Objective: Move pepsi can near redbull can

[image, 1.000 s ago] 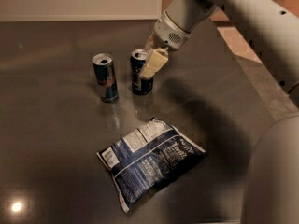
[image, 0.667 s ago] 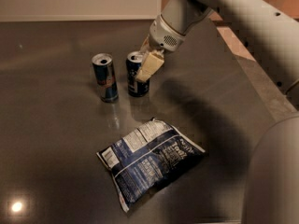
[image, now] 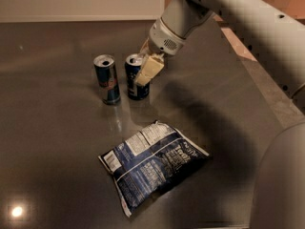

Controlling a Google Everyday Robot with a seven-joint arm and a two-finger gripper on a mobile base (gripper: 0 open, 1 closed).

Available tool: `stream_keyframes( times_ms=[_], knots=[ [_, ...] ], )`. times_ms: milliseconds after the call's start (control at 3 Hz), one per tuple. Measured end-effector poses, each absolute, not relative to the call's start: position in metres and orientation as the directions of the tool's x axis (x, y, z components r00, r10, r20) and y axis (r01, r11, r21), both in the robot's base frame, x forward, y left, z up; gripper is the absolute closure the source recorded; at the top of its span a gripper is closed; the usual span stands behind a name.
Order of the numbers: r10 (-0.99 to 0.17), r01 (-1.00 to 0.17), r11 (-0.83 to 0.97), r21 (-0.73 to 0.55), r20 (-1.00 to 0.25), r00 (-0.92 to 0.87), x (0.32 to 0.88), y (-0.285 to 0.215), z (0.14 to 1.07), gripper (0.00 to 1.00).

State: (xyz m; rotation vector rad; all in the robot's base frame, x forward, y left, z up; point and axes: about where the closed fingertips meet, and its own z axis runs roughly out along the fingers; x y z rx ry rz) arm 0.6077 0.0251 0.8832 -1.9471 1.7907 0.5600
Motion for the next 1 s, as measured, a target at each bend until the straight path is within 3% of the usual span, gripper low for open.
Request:
stream_keyframes(
  times_ms=[333, 667, 1000],
  knots=[
    [-0.821, -0.997, -0.07, -0.044, -0.565, 0.082, 0.6077, 0.0251, 0.8832, 0.15],
    [-0.821, -0.997, -0.072, -0.042, -0.565, 0.083, 0.6079, 0.0271, 0.8816, 0.0],
    [-0.821, -0.997, -0.072, -0.042, -0.566, 0.083, 0.6079, 0.0271, 0.8815, 0.0]
  ],
)
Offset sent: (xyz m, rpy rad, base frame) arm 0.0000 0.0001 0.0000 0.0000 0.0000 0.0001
